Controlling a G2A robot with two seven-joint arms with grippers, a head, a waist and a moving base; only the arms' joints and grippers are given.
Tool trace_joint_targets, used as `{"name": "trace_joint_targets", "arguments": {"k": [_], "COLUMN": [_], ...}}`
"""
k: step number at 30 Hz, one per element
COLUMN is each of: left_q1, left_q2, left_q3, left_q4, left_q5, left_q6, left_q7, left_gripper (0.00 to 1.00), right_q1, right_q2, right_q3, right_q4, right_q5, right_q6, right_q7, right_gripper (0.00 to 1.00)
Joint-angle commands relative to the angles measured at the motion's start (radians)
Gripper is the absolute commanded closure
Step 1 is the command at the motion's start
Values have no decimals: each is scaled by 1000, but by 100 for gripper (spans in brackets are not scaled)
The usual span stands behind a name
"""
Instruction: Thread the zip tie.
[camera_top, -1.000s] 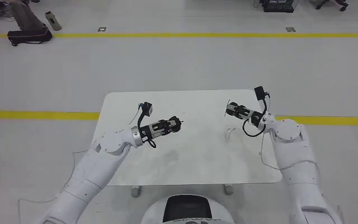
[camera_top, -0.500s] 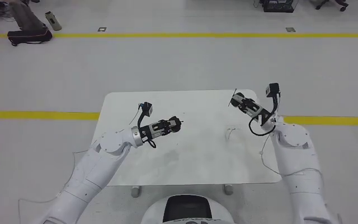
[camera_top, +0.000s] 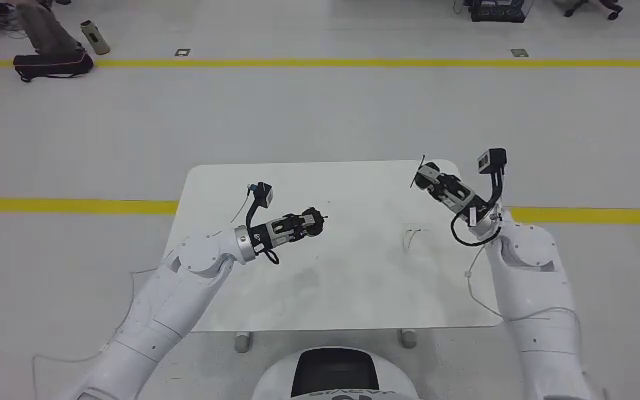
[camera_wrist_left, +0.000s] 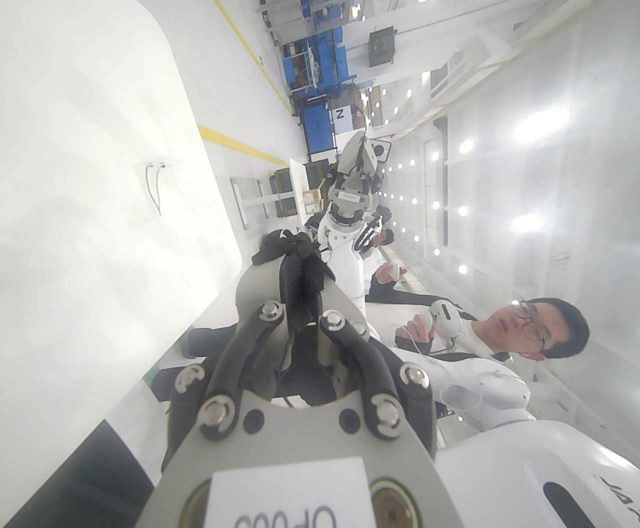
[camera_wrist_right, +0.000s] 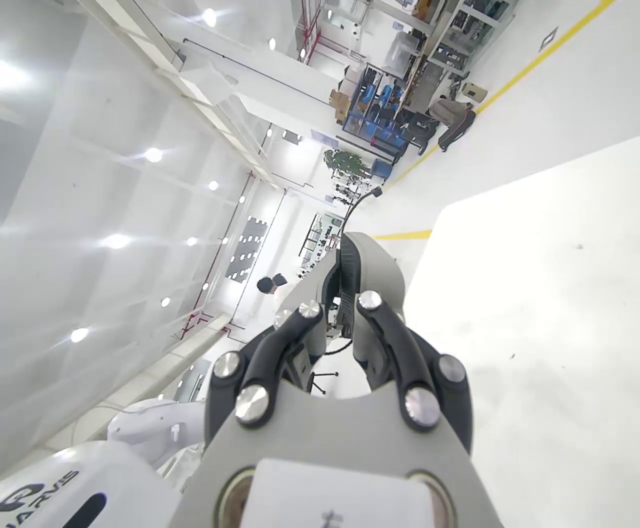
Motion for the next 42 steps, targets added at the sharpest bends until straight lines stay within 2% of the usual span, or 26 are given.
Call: {"name": "trace_joint_targets", "arguments": {"k": [1,9,12,22,26,35,37,42], "left_q1": [0,0,0,0,0,0,0,0], "left_q2": [0,0,0,0,0,0,0,0], "left_q3": [0,0,0,0,0,0,0,0], "left_q4": [0,0,0,0,0,0,0,0], "left_q5": [0,0,0,0,0,0,0,0], "left_q6": [0,0,0,0,0,0,0,0], "left_q7": [0,0,0,0,0,0,0,0], "left_gripper": [100,100,100,100,100,100,100,100], "right_q1": [-12,-58,-67,-67,-76,-85,-86,-91], "right_q2": [1,-14,-29,-31,-28,-37,-45,-72], "right_q3": [6,27,38,39,39,79,85,113], "right_q4": [-15,-107,-109,-107,-132,-63,-53,-50], "right_q5": [5,92,141,148,163,317,339,335], "right_q6": [0,0,0,0,0,0,0,0], "right_q7": [-10,88,126,129,112,224,260,277], "right_gripper": [100,100,100,100,100,100,100,100]}}
